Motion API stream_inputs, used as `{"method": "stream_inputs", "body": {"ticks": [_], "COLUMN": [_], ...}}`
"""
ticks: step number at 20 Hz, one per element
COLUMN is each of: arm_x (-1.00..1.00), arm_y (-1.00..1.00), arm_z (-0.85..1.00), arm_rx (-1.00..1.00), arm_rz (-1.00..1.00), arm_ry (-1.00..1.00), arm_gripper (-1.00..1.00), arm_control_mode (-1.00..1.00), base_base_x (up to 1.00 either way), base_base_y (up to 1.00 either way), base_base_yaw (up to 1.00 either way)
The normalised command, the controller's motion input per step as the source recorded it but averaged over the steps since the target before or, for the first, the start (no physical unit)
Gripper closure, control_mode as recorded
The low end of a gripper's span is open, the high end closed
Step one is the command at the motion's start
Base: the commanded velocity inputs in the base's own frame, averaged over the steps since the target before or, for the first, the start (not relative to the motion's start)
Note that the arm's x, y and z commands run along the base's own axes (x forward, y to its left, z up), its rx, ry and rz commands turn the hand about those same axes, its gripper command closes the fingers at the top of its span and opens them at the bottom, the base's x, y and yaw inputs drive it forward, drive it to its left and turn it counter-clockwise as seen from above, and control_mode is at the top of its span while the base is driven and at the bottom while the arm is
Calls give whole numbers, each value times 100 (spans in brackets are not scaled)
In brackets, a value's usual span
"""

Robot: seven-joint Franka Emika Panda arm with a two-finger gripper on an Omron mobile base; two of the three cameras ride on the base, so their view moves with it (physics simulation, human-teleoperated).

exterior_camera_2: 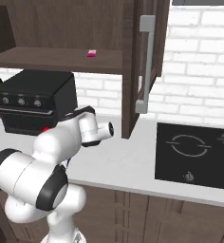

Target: Pick the boxed food and place it on the digital scale for weighing, and close the cabinet.

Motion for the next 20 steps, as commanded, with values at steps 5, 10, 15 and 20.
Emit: {"method": "stream_inputs", "body": {"ticks": [5,10,15,20], "arm_x": [0,-1,-14,-26], "arm_y": [6,0,0,-7], "arm_z": [-1,0,3,14], "arm_rx": [0,0,0,0], "arm_rz": [0,0,0,0], "arm_ry": [-3,-7,-10,-18], "arm_gripper": [-100,-100,-100,-100], "arm_control_mode": [-100,-100,-100,-100], "base_base_x": [0,0,0,0], "base_base_y": [0,0,0,0], "base_base_yaw": [0,0,0,0]}}
